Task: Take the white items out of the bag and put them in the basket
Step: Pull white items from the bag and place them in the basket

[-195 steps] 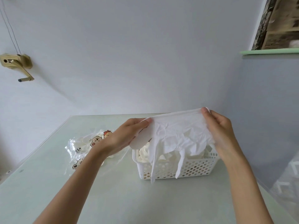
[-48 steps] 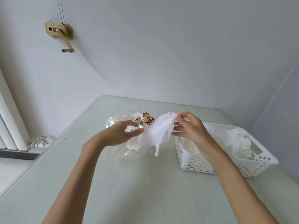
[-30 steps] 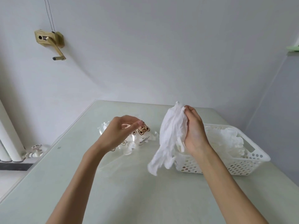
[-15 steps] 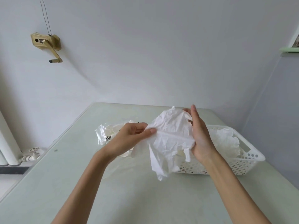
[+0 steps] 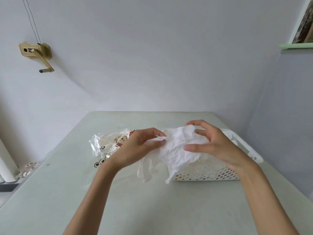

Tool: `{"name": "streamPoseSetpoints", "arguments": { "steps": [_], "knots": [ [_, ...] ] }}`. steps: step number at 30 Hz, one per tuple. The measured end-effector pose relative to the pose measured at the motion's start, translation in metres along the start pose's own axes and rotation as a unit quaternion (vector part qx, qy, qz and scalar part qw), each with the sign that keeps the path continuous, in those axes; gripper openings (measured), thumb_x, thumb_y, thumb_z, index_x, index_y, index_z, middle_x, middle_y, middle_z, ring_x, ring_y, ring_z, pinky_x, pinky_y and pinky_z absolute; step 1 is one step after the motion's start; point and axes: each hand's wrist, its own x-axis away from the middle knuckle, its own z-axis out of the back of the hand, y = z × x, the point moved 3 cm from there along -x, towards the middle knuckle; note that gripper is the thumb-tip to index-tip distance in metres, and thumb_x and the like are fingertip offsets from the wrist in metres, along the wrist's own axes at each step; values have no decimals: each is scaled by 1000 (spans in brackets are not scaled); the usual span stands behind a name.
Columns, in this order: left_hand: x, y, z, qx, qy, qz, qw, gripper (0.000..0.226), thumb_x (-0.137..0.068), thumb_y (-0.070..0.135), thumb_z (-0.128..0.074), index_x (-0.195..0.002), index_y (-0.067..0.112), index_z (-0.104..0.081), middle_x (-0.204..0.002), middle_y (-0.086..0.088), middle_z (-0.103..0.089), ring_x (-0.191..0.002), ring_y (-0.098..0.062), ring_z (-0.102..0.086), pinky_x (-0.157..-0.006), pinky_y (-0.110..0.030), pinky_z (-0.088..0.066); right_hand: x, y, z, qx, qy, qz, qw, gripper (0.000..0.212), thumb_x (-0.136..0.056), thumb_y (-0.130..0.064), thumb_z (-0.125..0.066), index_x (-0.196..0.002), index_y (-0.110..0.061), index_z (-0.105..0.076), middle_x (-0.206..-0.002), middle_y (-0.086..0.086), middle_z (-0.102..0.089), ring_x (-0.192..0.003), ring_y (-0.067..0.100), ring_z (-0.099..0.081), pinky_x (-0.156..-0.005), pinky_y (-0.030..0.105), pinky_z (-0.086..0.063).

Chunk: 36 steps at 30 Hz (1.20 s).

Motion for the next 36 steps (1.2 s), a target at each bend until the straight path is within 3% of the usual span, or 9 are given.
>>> {"name": "streamPoseSetpoints", "arguments": {
  "steps": [3,5,6,9,14,19,26,32,36],
  "knots": [
    [-10,10,-11,1,6,-18,1000,15,-94,26,-60,-92,14,-68,-81,2,-69,-73,-12,-65,-67,-23,-50,0,4,10,71,27,-20,997,64,-57,-48,-87,-107,-15,-67,-96,17,-69,-86,19,-67,-81,35,-52],
    [-18,17,-14,-3,21,-24,999,17,-94,27,-60,-89,13,-68,-74,5,-67,-67,-10,-62,-61,-20,-49,3,4,21,56,83,-7,995,73,-62,-59,-80,-82,7,-57,-78,30,-57,-70,22,-50,-67,31,-40],
    [-22,19,-15,-3,26,-21,999,17,-93,28,-61,-84,15,-68,-68,8,-64,-61,-8,-60,-57,-18,-46,4,3,28,36,107,4,994,74,-65,-61,-76,-73,8,-51,-68,21,-47,-67,23,-40,-63,31,-32],
    [-32,26,-16,-10,31,-17,999,26,-92,27,-63,-67,24,-66,-56,14,-55,-51,-4,-49,-50,-14,-38,7,-1,48,-29,140,45,989,66,-77,-58,-67,-80,7,-58,-80,7,-45,-76,20,-39,-70,32,-30],
    [-50,40,-23,-10,8,-29,999,20,-89,29,-66,-78,14,-72,-73,-1,-68,-66,-9,-61,-59,-21,-51,7,-15,76,-119,137,13,983,17,-94,-16,-57,-104,-4,-64,-94,13,-58,-91,23,-50,-82,31,-41],
    [-60,61,-31,-32,5,-60,998,20,-90,25,-65,-78,11,-71,-65,4,-64,-58,-4,-58,-54,-16,-47,10,-20,85,-58,-18,-66,996,43,-78,-23,-72,-120,-12,-65,-117,10,-68,-109,24,-64,-100,39,-45],
    [-68,58,-35,-60,16,-50,997,16,-88,27,-68,-77,15,-73,-64,6,-65,-56,-3,-55,-52,-16,-46,11,-16,107,-127,174,-4,977,23,-93,-24,-57,-102,-8,-71,-105,12,-69,-97,24,-64,-88,34,-49],
    [-71,59,-45,-52,12,-48,997,18,-89,25,-67,-82,10,-73,-70,5,-66,-62,-3,-56,-58,-17,-51,5,3,109,-138,104,-60,983,31,-75,-23,-65,-106,-20,-63,-116,7,-60,-113,26,-53,-110,43,-34],
    [-70,61,-42,-93,5,-32,995,19,-88,27,-68,-80,10,-73,-66,0,-64,-55,-9,-52,-51,-19,-48,2,6,99,-192,47,-108,974,44,-68,-26,-77,-107,-10,-62,-108,13,-60,-103,25,-56,-94,36,-42]
  ]
}}
